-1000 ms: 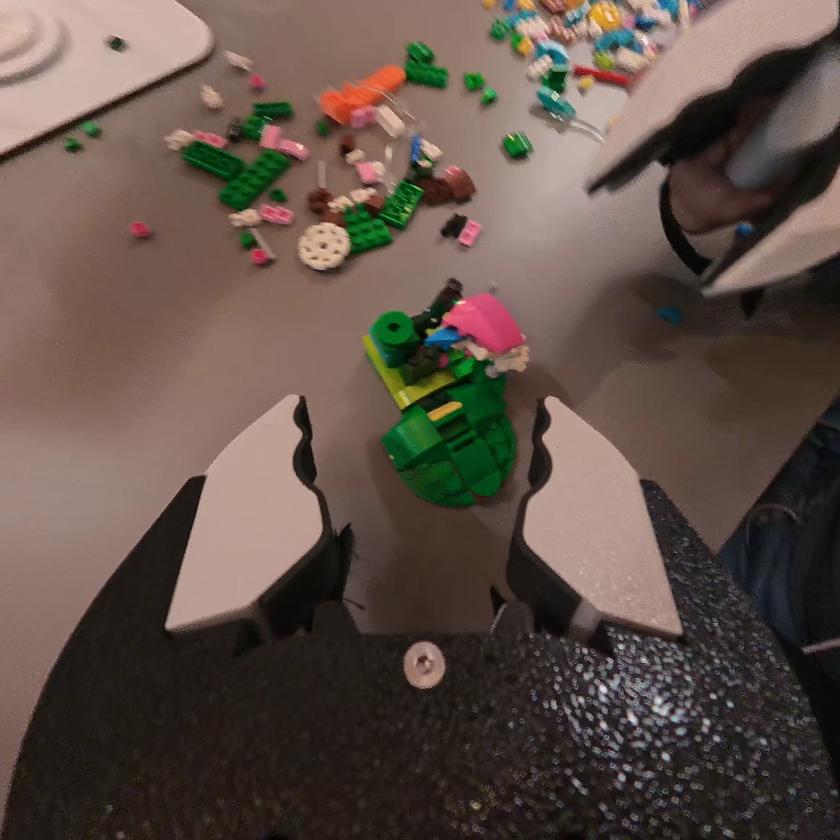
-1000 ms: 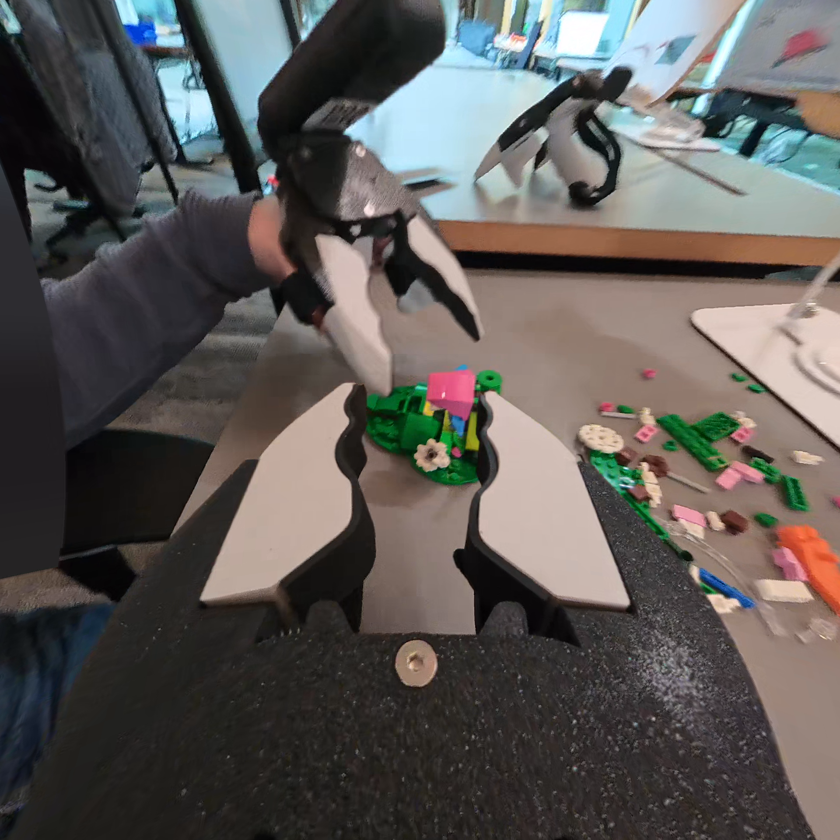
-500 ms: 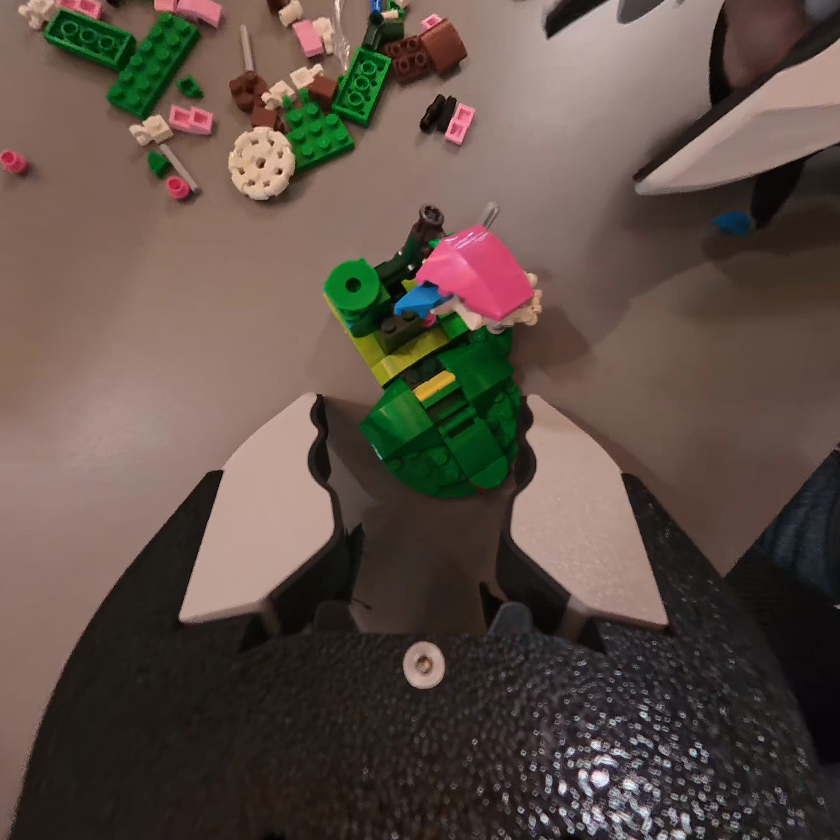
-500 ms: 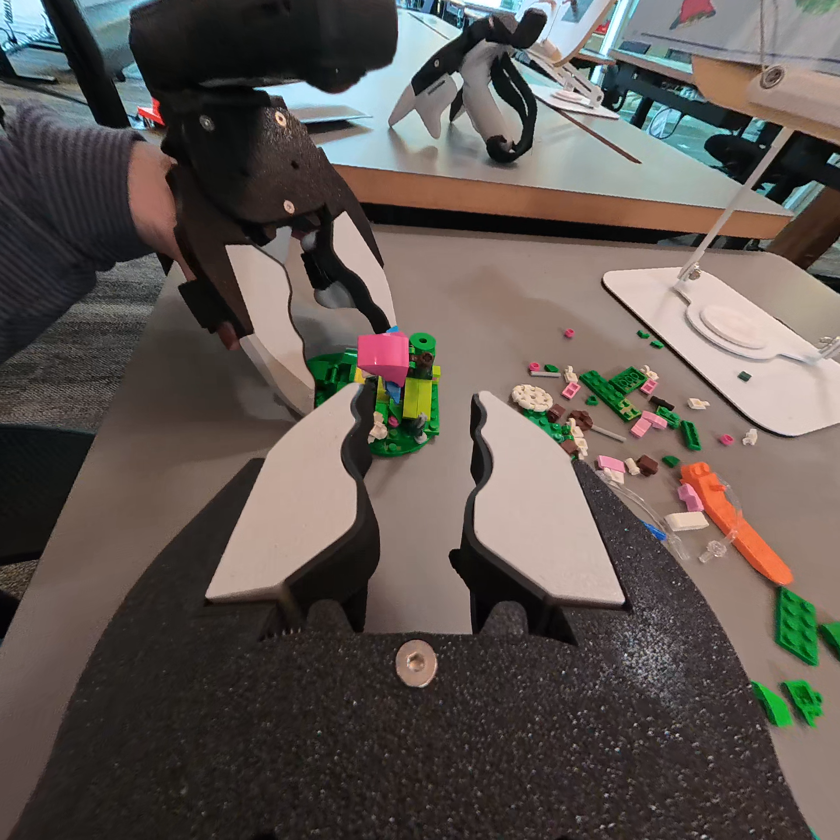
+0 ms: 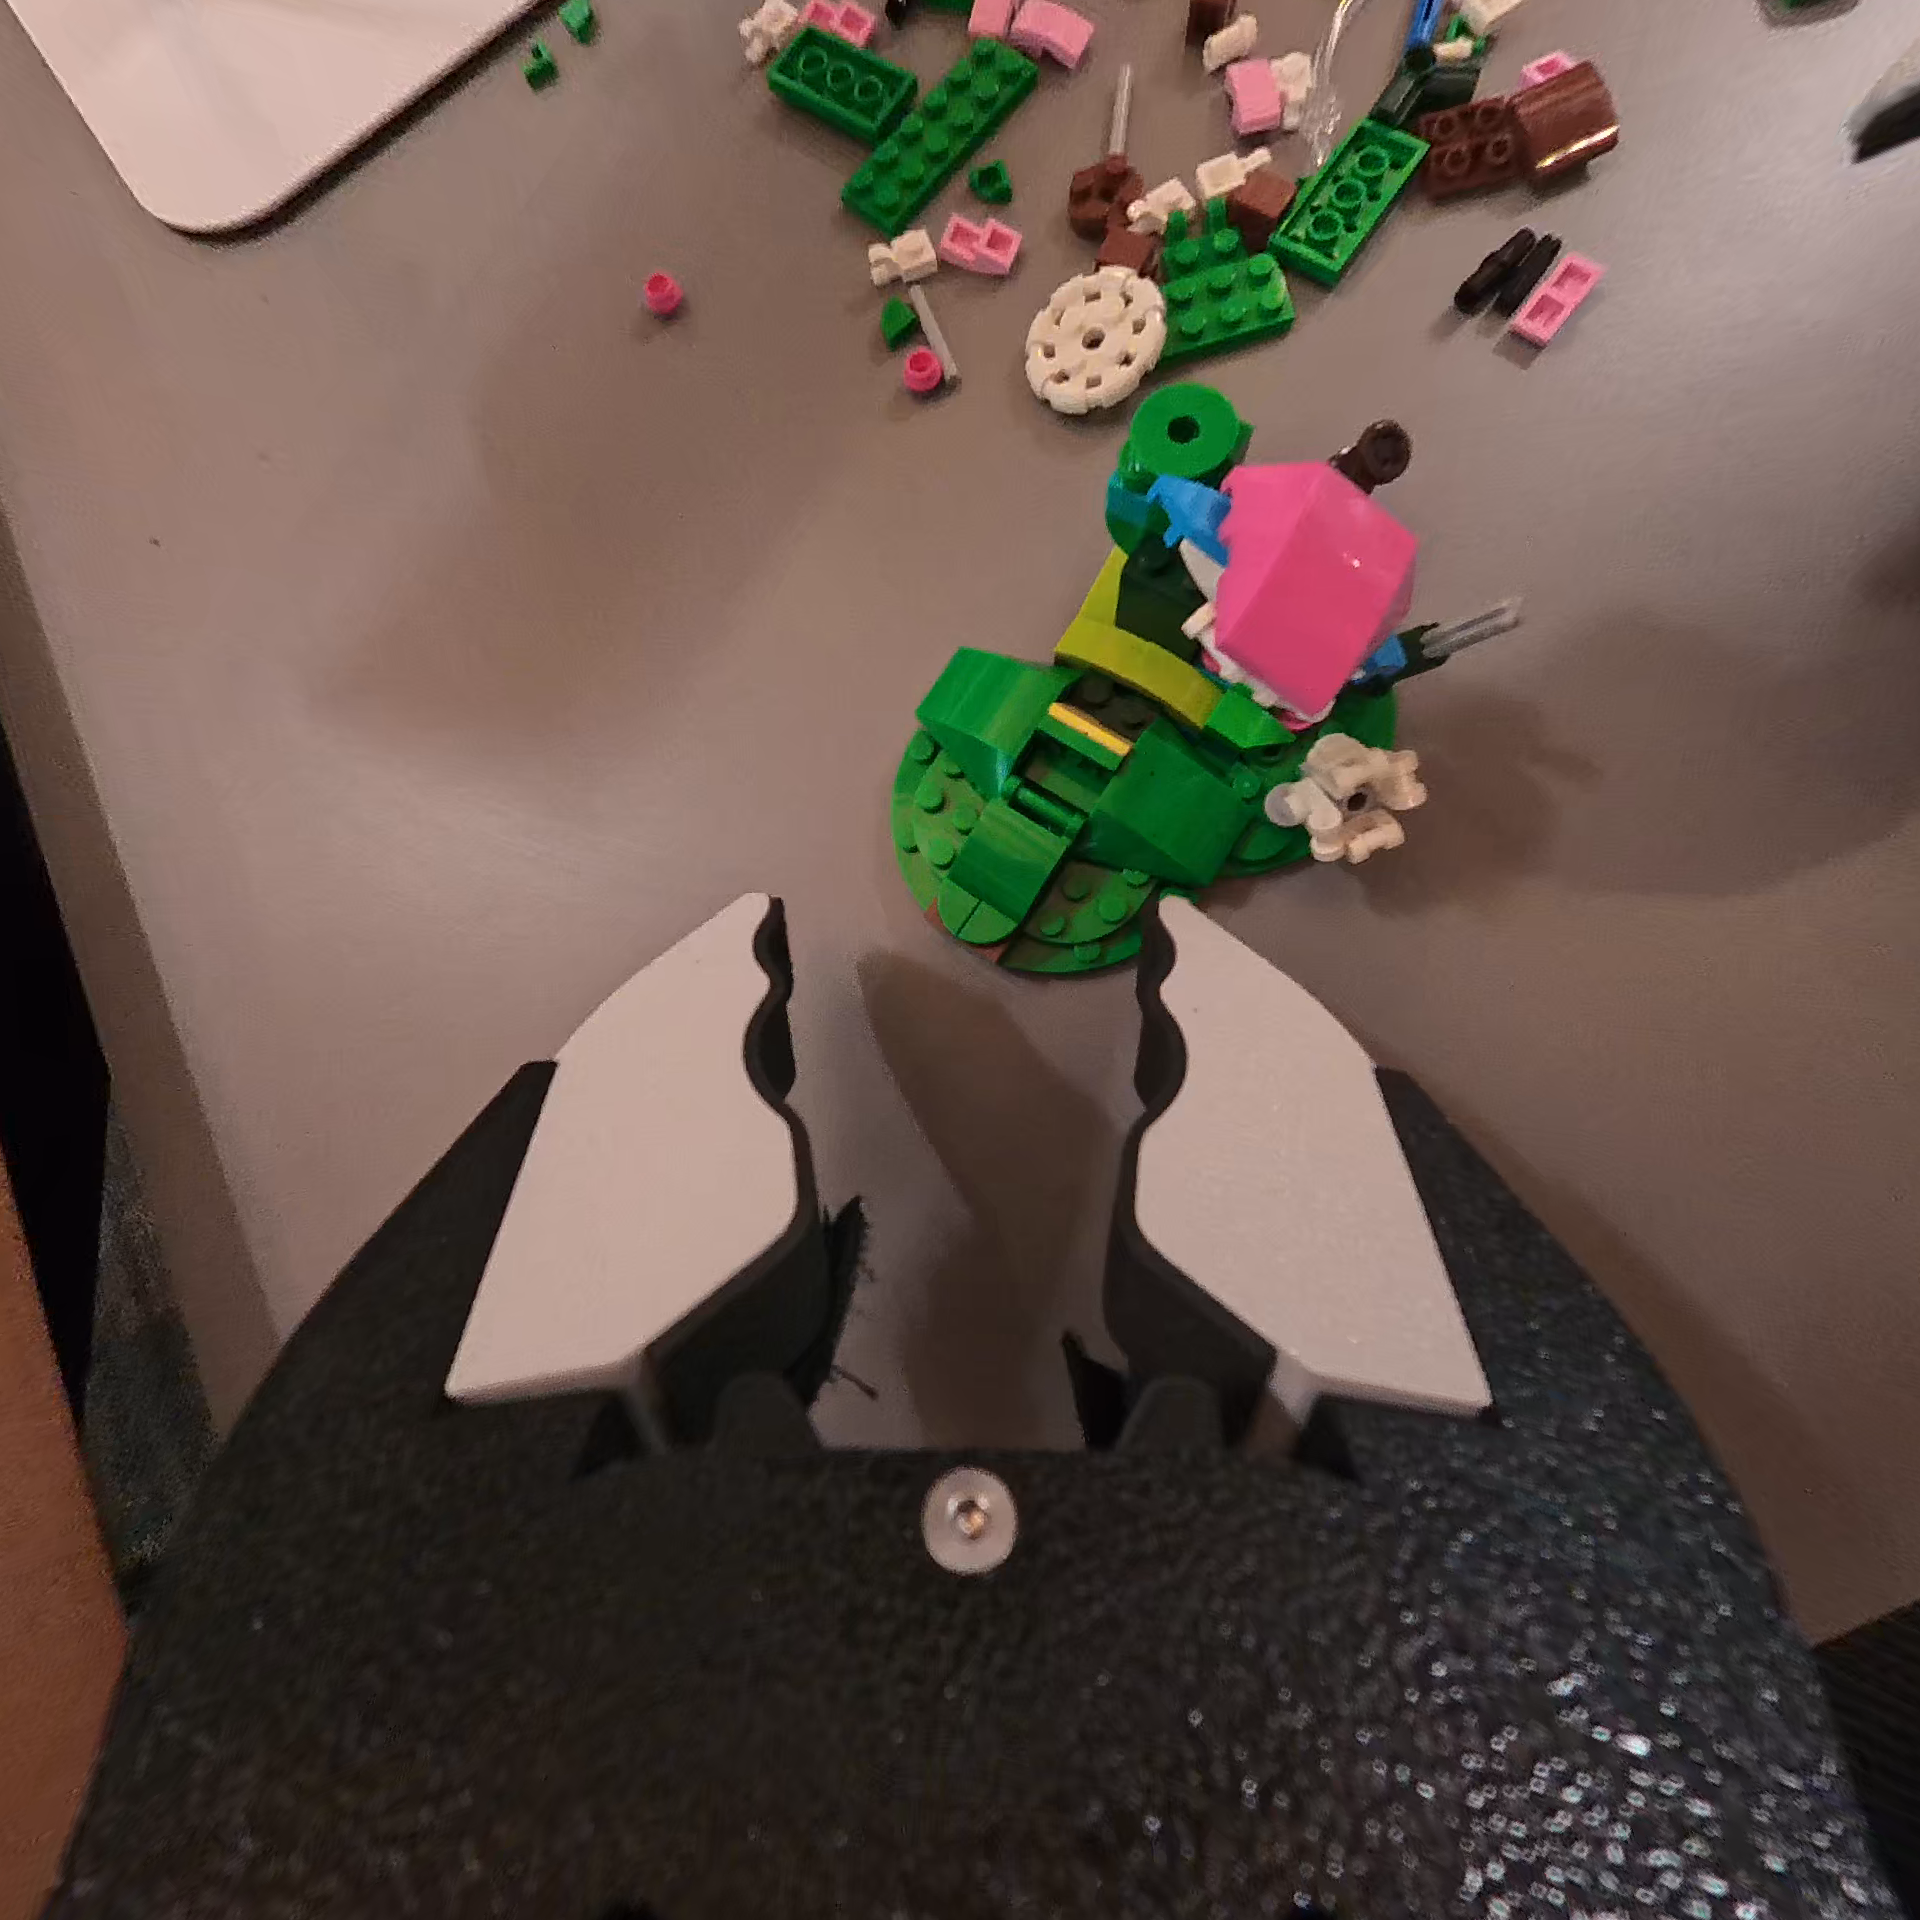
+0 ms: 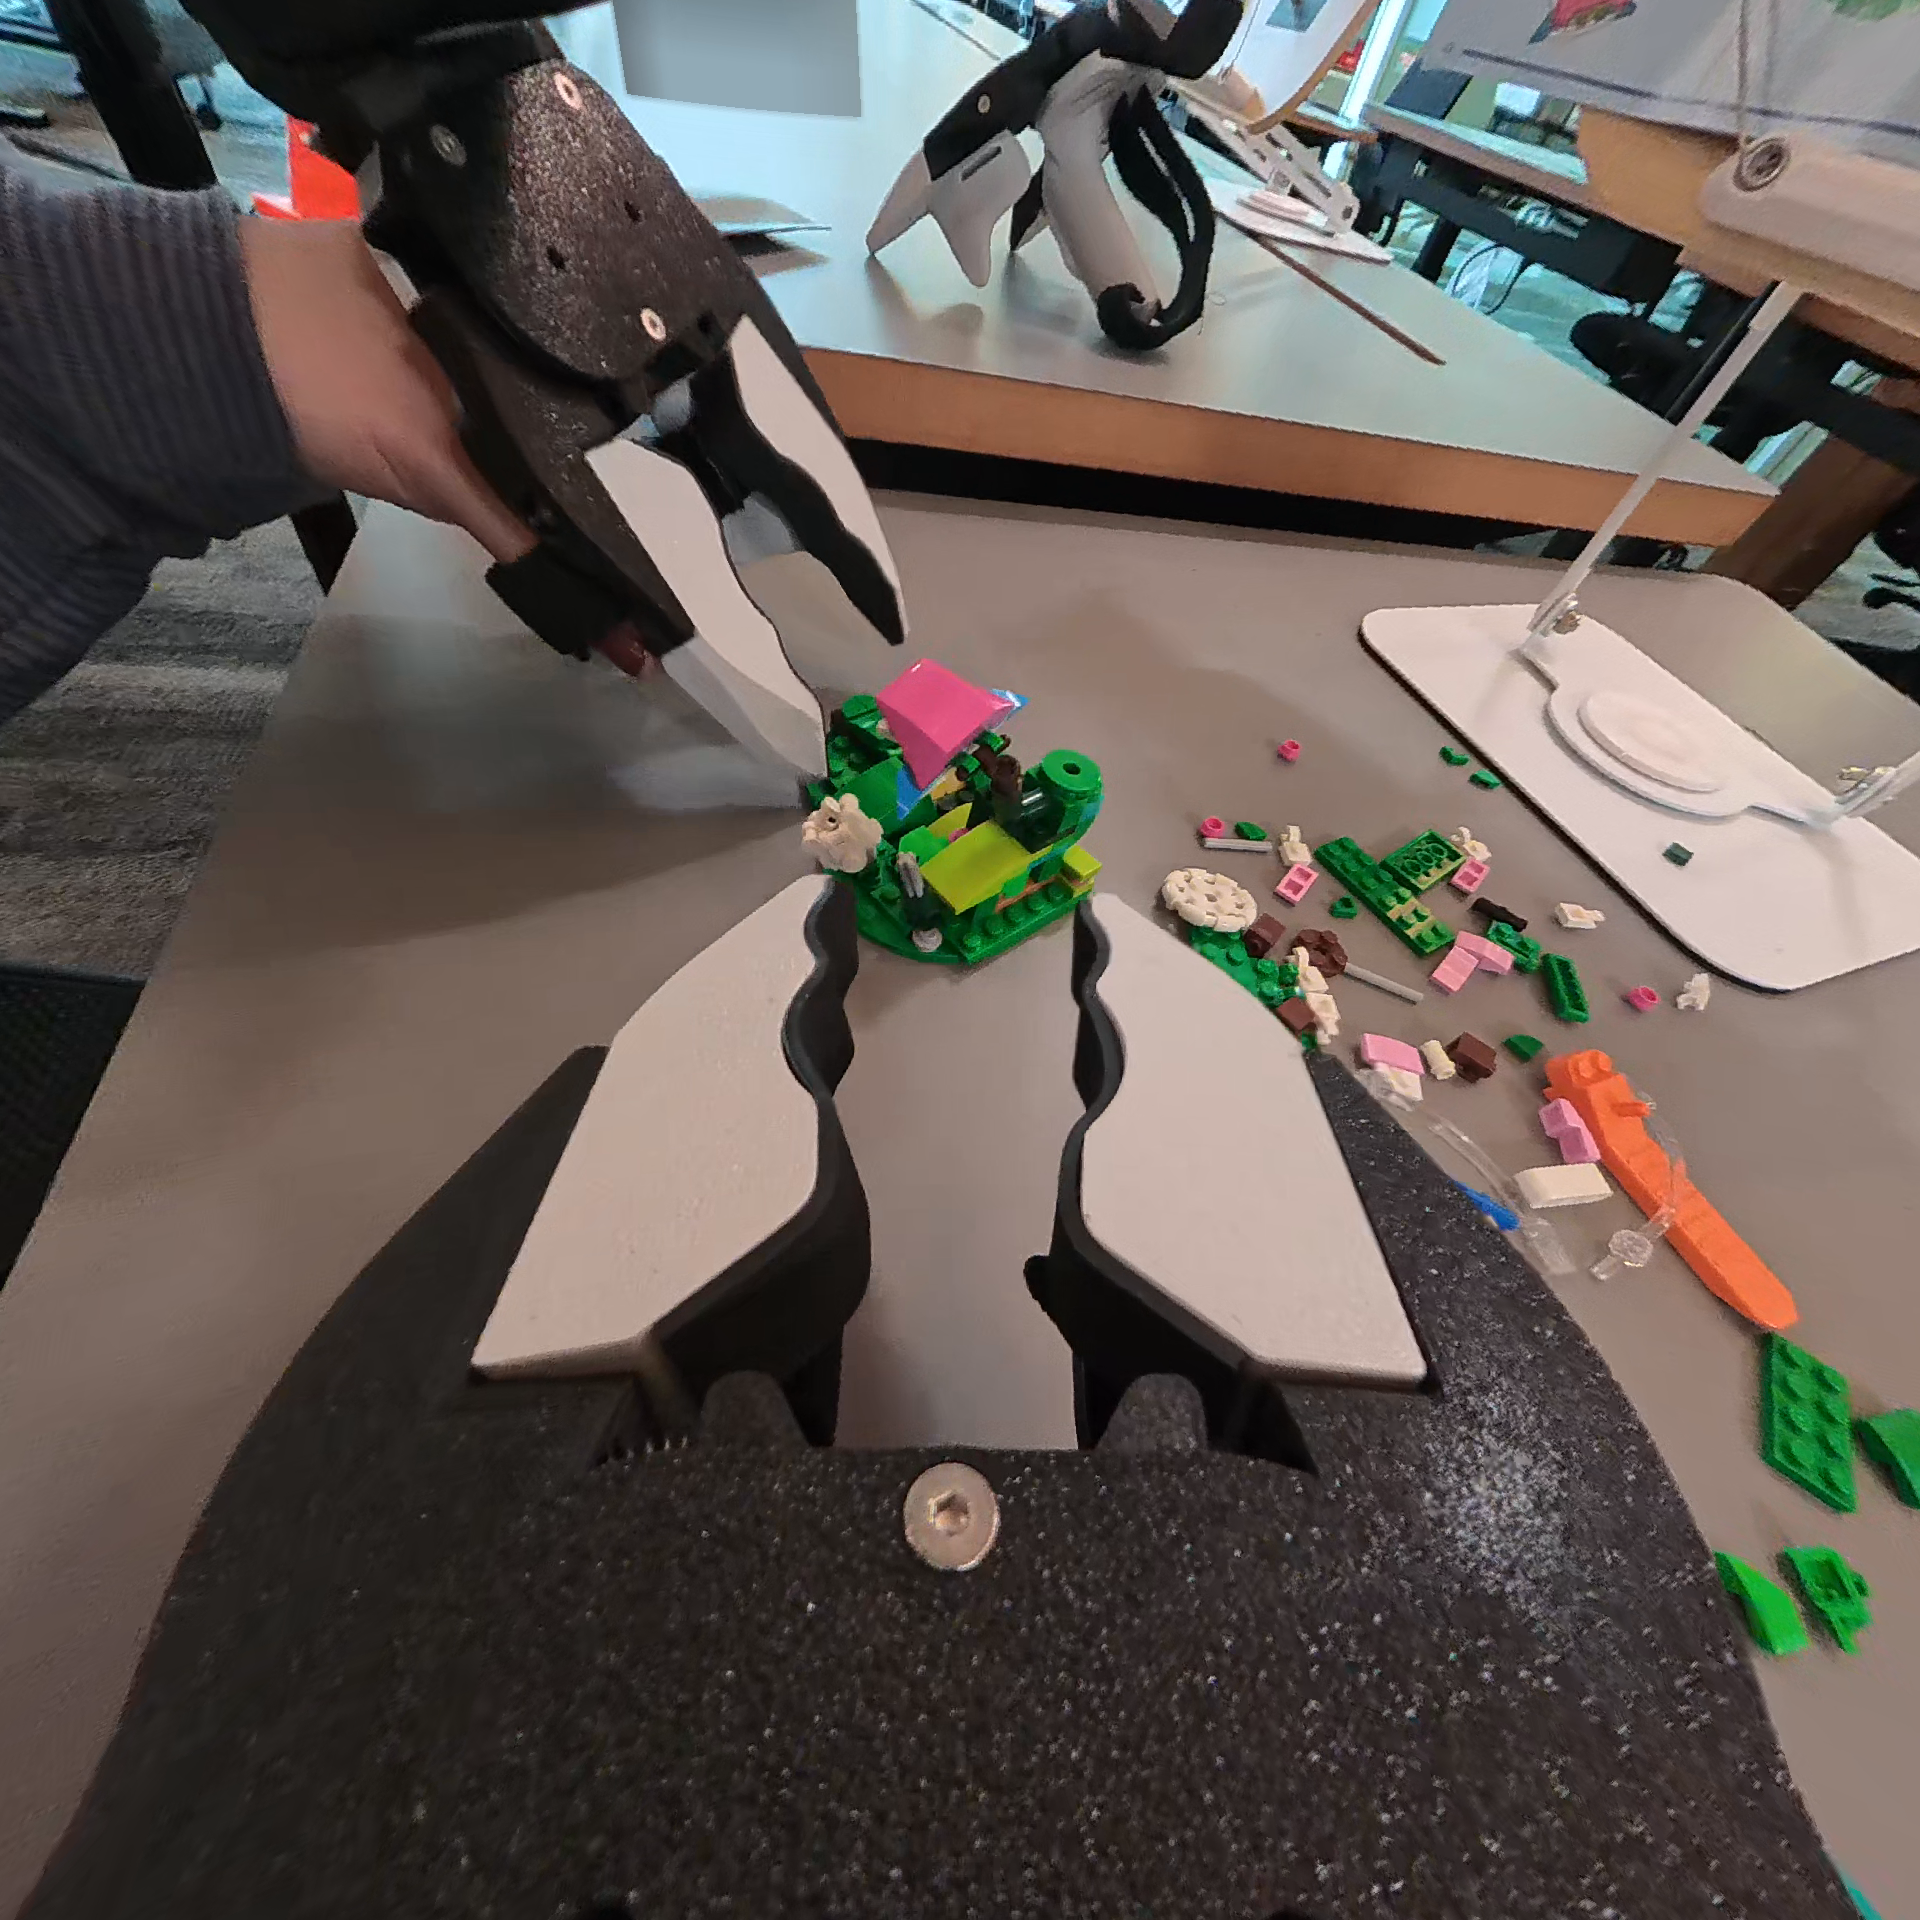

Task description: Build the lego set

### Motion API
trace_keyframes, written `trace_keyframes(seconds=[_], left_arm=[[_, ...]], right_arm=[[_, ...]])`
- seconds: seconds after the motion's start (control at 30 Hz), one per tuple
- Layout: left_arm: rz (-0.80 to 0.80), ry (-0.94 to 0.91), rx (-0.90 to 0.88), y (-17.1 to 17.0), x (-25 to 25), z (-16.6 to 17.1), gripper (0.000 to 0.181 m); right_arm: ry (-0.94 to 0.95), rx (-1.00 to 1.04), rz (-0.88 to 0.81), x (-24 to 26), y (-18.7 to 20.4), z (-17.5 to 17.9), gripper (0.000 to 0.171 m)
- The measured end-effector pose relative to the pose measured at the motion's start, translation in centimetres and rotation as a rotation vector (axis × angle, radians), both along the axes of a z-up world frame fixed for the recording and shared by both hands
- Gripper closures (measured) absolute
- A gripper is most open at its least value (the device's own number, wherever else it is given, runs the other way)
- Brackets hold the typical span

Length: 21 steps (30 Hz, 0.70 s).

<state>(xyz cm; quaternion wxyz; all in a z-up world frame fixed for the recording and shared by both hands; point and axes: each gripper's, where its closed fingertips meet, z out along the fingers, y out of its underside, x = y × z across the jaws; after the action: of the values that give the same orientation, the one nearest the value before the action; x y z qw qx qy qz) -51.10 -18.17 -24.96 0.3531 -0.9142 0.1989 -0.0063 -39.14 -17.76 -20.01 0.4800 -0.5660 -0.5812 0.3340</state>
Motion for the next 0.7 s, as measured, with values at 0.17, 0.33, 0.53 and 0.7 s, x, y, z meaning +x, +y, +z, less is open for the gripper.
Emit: trace_keyframes(seconds=[0.17,0.33,0.53,0.7], left_arm=[[-0.057,0.003,0.018,0.0,0.9,0.3,0.112],[-0.092,-0.002,-0.002,-0.1,1.5,-0.2,0.11],[-0.109,-0.011,-0.021,-0.2,1.9,-0.5,0.11],[-0.114,-0.011,-0.027,-0.3,1.9,-0.7,0.11]], right_arm=[[0.075,0.112,-0.065,0.1,0.7,0.7,0.135],[0.121,0.179,-0.087,0.4,0.8,1.2,0.141],[0.091,0.218,-0.07,0.2,0.4,0.8,0.143],[0.055,0.266,-0.059,0.0,0.2,0.4,0.144]])
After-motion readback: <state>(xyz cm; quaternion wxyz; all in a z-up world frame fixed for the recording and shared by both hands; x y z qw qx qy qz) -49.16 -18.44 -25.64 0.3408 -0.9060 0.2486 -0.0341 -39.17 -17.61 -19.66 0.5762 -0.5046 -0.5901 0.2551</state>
